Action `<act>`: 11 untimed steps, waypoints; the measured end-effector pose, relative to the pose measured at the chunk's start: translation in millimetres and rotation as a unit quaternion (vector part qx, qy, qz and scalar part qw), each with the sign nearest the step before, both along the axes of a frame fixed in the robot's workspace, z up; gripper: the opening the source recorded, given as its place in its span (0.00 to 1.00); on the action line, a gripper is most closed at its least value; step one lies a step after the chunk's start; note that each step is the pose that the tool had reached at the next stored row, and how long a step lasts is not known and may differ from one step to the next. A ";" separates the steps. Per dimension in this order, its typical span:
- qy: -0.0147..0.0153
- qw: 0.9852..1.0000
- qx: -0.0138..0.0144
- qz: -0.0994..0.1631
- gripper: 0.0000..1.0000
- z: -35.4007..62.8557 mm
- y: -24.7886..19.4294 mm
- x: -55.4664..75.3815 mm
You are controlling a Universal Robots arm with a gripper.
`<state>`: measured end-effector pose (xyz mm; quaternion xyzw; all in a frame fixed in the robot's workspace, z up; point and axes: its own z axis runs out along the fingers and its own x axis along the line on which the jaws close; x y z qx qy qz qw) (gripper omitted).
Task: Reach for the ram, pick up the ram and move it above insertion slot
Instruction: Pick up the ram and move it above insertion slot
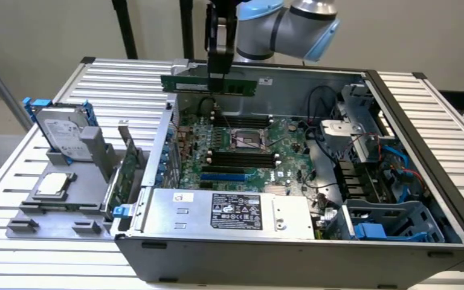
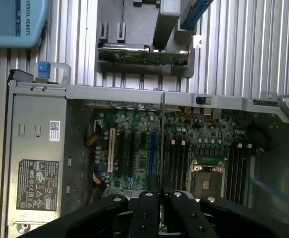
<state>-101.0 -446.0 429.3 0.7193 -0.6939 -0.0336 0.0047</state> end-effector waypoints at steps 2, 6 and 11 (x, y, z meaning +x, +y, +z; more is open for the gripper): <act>0.000 1.000 0.000 0.000 0.14 -1.7 7.0 5.5; 0.000 1.000 0.000 0.000 0.14 -5.3 19.0 17.6; 0.000 1.000 0.000 0.000 0.14 -10.9 25.7 39.9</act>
